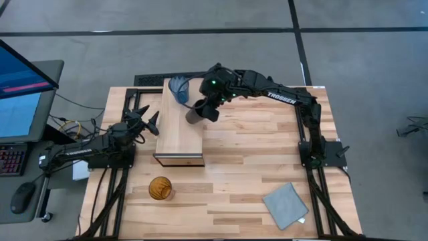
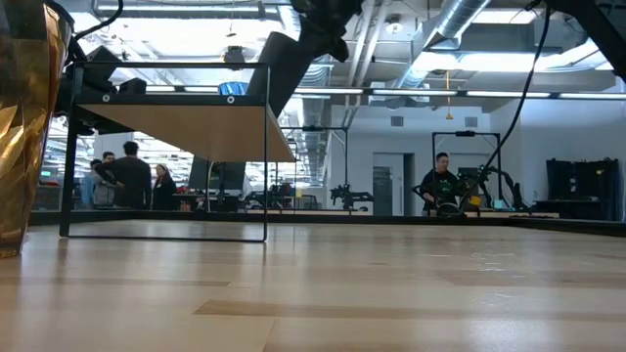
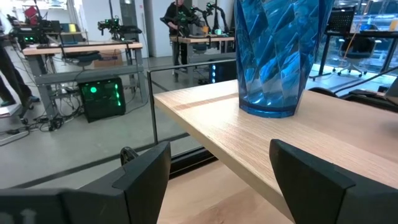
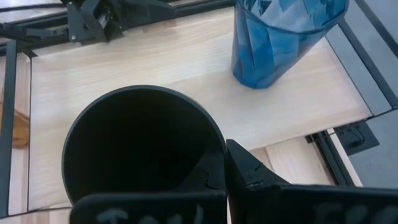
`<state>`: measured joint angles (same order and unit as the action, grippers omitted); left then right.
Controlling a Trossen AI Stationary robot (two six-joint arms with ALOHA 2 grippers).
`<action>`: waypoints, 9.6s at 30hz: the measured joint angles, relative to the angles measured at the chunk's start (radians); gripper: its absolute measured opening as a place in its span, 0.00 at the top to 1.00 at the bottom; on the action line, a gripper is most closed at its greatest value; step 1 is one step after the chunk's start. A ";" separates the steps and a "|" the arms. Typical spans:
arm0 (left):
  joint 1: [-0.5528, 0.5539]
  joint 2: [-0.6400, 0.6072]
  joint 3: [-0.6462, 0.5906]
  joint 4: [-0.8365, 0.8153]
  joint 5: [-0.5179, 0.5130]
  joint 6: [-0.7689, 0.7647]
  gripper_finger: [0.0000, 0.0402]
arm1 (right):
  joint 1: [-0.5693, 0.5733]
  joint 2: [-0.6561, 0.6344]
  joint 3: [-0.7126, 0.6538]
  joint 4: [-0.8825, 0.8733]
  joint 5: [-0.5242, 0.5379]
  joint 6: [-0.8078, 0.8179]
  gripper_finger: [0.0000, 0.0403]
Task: Stack small to large cups/mugs on shelf
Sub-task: Put the black cup on the shelf, then put the brown cup on the shelf
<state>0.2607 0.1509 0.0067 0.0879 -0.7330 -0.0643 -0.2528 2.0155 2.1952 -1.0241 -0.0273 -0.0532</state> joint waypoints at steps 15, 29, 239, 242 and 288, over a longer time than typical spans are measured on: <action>0.000 0.000 0.000 0.000 0.000 0.000 0.34 | 0.001 0.000 0.000 -0.007 0.002 -0.004 0.99; 0.000 0.000 0.000 0.000 0.000 0.000 0.34 | -0.005 0.000 0.000 -0.016 0.001 -0.007 0.95; 0.000 -0.001 0.037 -0.035 -0.010 0.100 0.34 | 0.050 0.124 0.134 -0.074 -0.078 -0.044 0.76; 0.000 -0.003 0.083 -0.034 -0.009 0.140 0.34 | 0.051 0.112 0.160 -0.083 -0.077 -0.044 0.76; -0.001 -0.003 0.720 -0.483 0.450 -0.063 0.34 | 0.177 -1.207 -0.808 0.161 0.109 0.060 0.90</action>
<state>0.2596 0.1482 0.7269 -0.3950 -0.2832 -0.1276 -0.0753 0.8089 1.3869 -0.8630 0.0822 0.0067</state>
